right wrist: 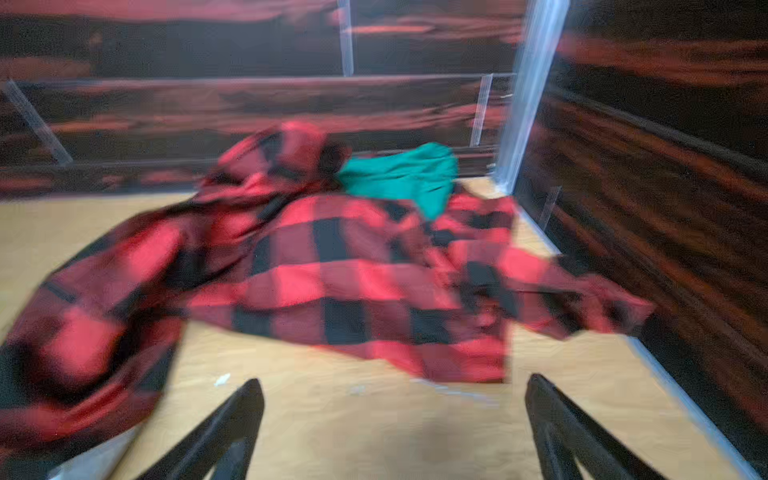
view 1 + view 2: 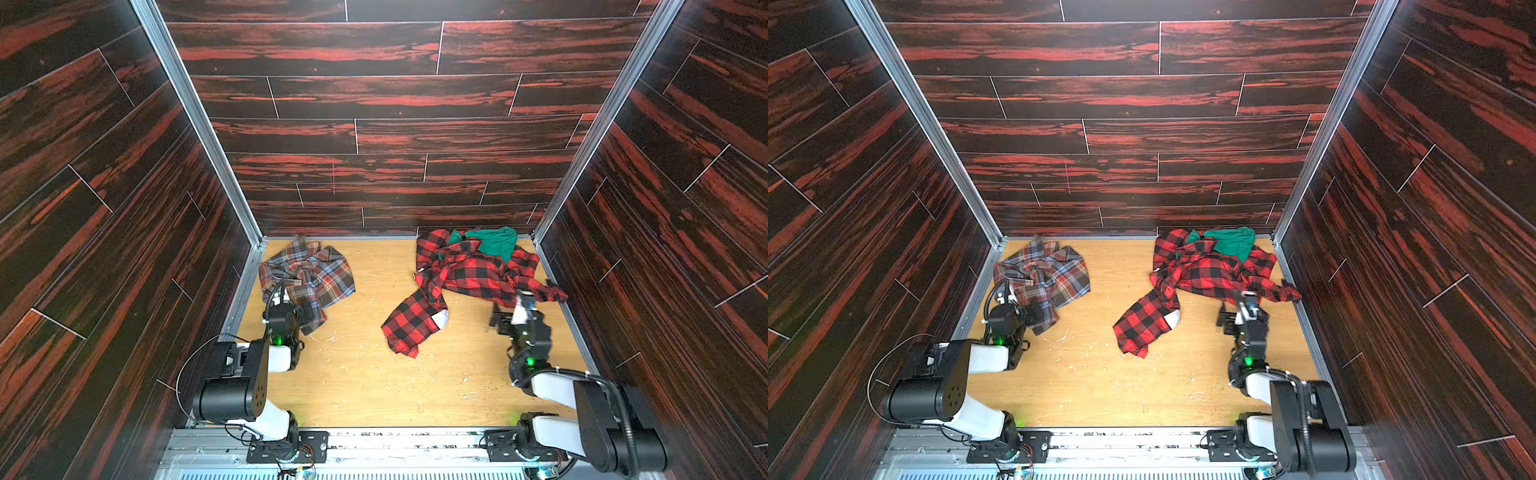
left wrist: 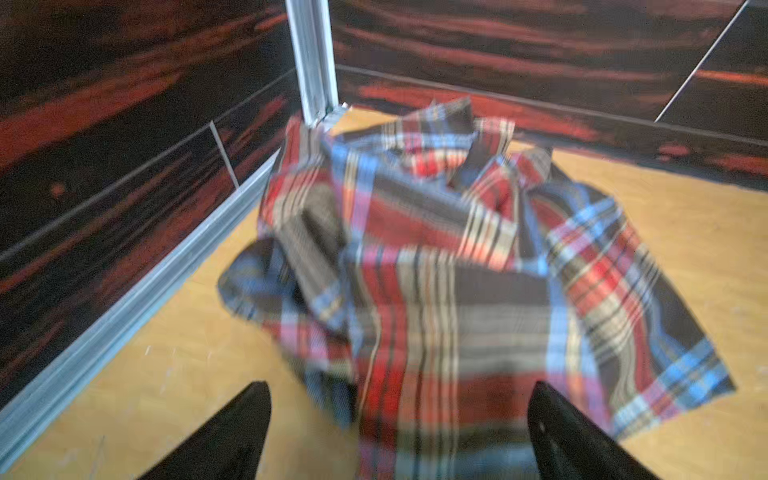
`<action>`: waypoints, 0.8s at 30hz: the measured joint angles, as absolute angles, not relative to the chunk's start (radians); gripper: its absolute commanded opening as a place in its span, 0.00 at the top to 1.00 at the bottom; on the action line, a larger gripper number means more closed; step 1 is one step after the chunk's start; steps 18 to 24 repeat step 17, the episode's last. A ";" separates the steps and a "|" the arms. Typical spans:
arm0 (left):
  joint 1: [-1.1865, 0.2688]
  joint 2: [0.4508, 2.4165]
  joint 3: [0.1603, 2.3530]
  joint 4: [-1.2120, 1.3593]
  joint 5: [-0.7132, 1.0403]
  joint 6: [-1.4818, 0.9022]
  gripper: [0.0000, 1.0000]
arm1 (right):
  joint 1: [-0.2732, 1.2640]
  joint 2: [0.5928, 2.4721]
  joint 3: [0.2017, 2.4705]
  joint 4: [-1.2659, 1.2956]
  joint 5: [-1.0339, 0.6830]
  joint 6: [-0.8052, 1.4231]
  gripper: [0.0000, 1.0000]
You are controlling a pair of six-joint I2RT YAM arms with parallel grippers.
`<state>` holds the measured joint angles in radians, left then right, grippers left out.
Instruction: Pick out a specific cloth from the pile
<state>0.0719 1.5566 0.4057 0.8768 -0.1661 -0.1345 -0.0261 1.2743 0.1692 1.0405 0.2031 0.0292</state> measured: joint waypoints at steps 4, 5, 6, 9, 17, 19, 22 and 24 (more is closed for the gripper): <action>0.072 1.557 0.419 0.835 -0.130 -0.123 0.01 | -0.134 1.384 0.187 1.142 0.075 0.070 0.01; 0.072 1.557 0.419 0.825 -0.126 -0.121 0.01 | -0.137 1.420 0.192 1.159 0.040 0.070 0.01; 0.072 1.557 0.419 0.818 -0.121 -0.119 0.01 | -0.138 1.457 0.195 1.181 0.009 0.070 0.01; 0.072 1.557 0.419 0.807 -0.114 -0.117 0.01 | -0.137 1.536 0.212 1.188 -0.053 0.073 0.01; 0.072 1.557 0.419 0.793 -0.109 -0.115 0.01 | -0.118 1.551 0.307 1.135 -0.078 0.067 0.01; 0.072 1.557 0.419 0.793 -0.109 -0.115 0.01 | -0.118 1.551 0.307 1.135 -0.078 0.067 0.01; 0.072 1.557 0.419 0.793 -0.109 -0.115 0.01 | -0.118 1.551 0.307 1.135 -0.078 0.067 0.01; 0.072 1.557 0.419 0.793 -0.109 -0.115 0.01 | -0.118 1.551 0.307 1.135 -0.078 0.067 0.01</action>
